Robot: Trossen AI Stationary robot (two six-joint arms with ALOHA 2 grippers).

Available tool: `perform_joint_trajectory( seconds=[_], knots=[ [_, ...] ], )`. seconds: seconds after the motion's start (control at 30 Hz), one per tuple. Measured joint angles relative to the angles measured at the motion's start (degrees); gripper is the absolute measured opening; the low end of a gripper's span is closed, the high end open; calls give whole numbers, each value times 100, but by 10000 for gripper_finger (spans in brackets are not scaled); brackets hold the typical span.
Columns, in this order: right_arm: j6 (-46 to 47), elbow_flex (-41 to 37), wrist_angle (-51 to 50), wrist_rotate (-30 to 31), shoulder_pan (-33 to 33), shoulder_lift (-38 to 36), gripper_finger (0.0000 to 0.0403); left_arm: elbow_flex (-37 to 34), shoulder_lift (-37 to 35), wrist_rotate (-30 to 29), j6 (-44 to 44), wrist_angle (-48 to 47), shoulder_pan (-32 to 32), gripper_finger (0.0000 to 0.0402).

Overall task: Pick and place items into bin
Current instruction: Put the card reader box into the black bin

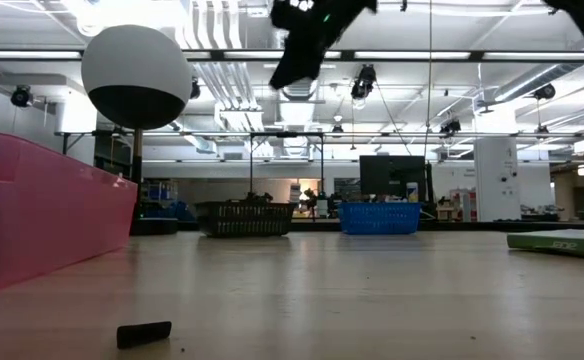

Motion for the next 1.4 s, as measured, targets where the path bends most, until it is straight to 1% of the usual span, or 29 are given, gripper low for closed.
perform_joint_trajectory(
  seconds=[0.17,0.27,0.33,0.47,0.57,0.67,0.8,0.97,1.13,1.2,1.33,1.4],
  knots=[
    [543,-339,-591,27,322,-709,57,-2,130,0,40,-2,0,0],
    [954,-698,-827,344,594,-1156,57,-33,212,46,41,-54,0,0],
    [1238,-1000,-964,601,790,-1472,57,-33,261,170,34,-47,0,0],
    [2012,-1675,-982,876,1230,-2116,57,-37,316,640,10,-46,0,0],
    [2594,-2244,-1040,1295,1614,-2563,66,-39,326,951,4,-47,0,0],
    [3077,-2836,-1182,1628,1997,-2970,87,-44,340,1099,3,-43,0,0],
    [3886,-3591,-1292,1685,2413,-3414,130,-55,466,1178,184,-34,26,8],
    [4975,-4329,-1822,1678,2838,-3907,195,-61,705,1292,310,-31,103,53],
    [5973,-4927,-1766,1676,3232,-4430,242,-61,944,1642,290,187,275,100],
    [6222,-5128,-1769,1673,3393,-4602,252,-61,1007,1944,210,349,411,110],
    [6423,-5530,-1756,1673,3747,-4903,258,-61,1123,2951,-168,605,816,116],
    [6429,-5709,-1736,1673,3927,-5012,255,-61,1201,3196,-299,645,964,116]
  ],
)
